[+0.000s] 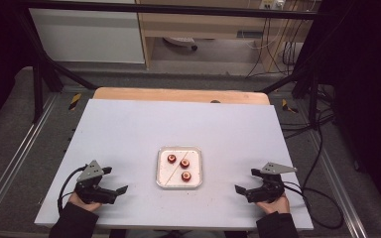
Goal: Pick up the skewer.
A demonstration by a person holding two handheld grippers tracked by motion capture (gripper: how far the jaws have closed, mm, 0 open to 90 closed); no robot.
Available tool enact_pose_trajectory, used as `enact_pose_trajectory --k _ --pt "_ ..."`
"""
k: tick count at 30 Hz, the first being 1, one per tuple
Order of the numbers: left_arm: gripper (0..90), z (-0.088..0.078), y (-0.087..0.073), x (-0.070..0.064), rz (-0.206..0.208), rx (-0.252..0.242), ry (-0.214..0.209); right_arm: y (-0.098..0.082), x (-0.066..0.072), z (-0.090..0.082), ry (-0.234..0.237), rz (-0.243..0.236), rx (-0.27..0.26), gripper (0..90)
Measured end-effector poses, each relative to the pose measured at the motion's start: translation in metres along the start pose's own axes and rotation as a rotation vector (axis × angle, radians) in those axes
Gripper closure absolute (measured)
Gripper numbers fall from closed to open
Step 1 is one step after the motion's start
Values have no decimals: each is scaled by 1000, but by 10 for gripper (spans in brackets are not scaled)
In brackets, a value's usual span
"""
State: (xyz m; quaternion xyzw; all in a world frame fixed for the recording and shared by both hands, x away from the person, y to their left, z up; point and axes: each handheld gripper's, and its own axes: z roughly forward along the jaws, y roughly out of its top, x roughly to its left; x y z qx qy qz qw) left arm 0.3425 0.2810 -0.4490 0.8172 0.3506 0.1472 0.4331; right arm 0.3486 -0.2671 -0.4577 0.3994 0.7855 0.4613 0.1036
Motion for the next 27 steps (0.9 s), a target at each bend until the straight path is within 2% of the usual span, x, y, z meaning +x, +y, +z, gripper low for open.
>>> enact_pose_trajectory --k 13,27 --pt "46 3 4 -4 5 8 -3 1 1 -2 15 7 -28 5" --pt "48 10 12 -11 4 14 -12 1 1 -2 15 7 -27 5"
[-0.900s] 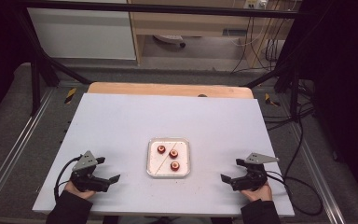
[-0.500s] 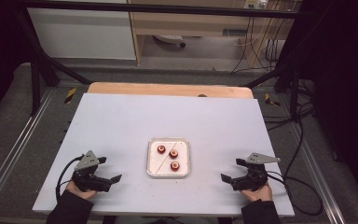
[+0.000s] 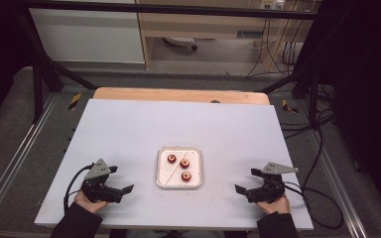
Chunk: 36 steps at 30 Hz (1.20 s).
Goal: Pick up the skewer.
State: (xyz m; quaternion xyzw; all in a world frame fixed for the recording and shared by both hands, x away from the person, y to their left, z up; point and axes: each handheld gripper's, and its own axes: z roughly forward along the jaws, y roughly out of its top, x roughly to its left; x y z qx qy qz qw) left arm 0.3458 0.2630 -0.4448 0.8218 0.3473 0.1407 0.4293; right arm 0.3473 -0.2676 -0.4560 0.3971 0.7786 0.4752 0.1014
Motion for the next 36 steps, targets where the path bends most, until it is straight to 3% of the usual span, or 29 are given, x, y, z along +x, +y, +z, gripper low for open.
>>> enact_pose_trajectory --k 11,23,36 --pt "52 6 9 -10 -4 10 4 0 0 0 -5 -4 5 5" --pt "62 12 33 -26 26 23 -8 -1 0 1 -8 0 8 5" --pt "100 46 70 -57 57 61 -14 -1 1 2 -9 5 15 5"
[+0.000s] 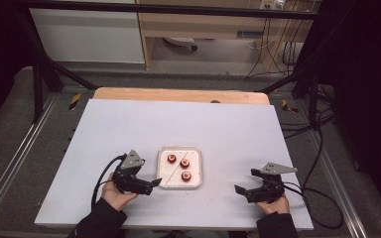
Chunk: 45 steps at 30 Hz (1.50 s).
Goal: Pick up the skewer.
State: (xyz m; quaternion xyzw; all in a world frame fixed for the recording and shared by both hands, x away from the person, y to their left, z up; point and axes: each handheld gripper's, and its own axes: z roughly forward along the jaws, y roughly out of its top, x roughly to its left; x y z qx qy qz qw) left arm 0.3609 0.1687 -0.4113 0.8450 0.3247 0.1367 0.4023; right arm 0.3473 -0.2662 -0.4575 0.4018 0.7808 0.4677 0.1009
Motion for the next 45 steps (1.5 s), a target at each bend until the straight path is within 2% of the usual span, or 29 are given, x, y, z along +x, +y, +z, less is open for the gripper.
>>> enact_pose_trajectory --k 6,9,12,13,14,15,16,18,19,30,38,45 --pt "167 22 12 -11 -10 38 9 0 0 -1 2 -2 -3 5" --pt "266 31 14 -15 -16 62 17 0 0 -1 4 -2 -3 5" --pt "327 40 15 -19 -11 88 47 0 0 0 3 0 -5 5" --pt "385 42 15 -20 -14 95 52 0 0 -1 5 0 -4 5" --pt "385 45 15 -21 -14 98 59 0 0 -1 5 0 -4 5" --pt "452 47 15 -22 -16 103 69 0 0 0 4 0 -5 5" --pt "452 48 15 -22 -15 105 78 0 0 0 4 0 -5 5" --pt "527 52 15 -24 -25 112 94 0 0 0 5 2 -3 5" --pt "527 53 15 -24 -33 112 96 0 0 0 5 2 -3 5" --pt "760 62 9 -29 -65 110 95 0 0 0 8 2 -4 5" --pt "812 64 8 -32 -74 102 112 0 0 0 8 3 -3 5" --pt "852 65 8 -38 -69 98 153 0 0 0 10 1 -2 5"
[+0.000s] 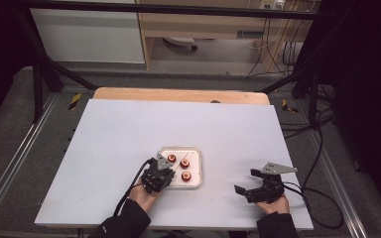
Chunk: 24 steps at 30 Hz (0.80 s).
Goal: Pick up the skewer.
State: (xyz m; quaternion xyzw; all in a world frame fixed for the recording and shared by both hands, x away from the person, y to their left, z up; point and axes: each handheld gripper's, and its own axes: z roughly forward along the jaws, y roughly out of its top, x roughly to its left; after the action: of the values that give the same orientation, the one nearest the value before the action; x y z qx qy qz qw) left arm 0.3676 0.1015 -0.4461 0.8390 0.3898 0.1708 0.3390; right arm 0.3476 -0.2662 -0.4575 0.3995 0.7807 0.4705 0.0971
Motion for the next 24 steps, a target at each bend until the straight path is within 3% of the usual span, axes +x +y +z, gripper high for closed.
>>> enact_pose_trajectory --k 4,13,24 --pt "875 0 -1 0 -26 -8 4 0 0 0 2 1 0 5" --pt "884 0 -3 2 -42 -27 -1 0 0 1 5 6 4 5" --pt "886 -6 -4 12 -67 -67 -26 0 0 1 5 -2 6 5"
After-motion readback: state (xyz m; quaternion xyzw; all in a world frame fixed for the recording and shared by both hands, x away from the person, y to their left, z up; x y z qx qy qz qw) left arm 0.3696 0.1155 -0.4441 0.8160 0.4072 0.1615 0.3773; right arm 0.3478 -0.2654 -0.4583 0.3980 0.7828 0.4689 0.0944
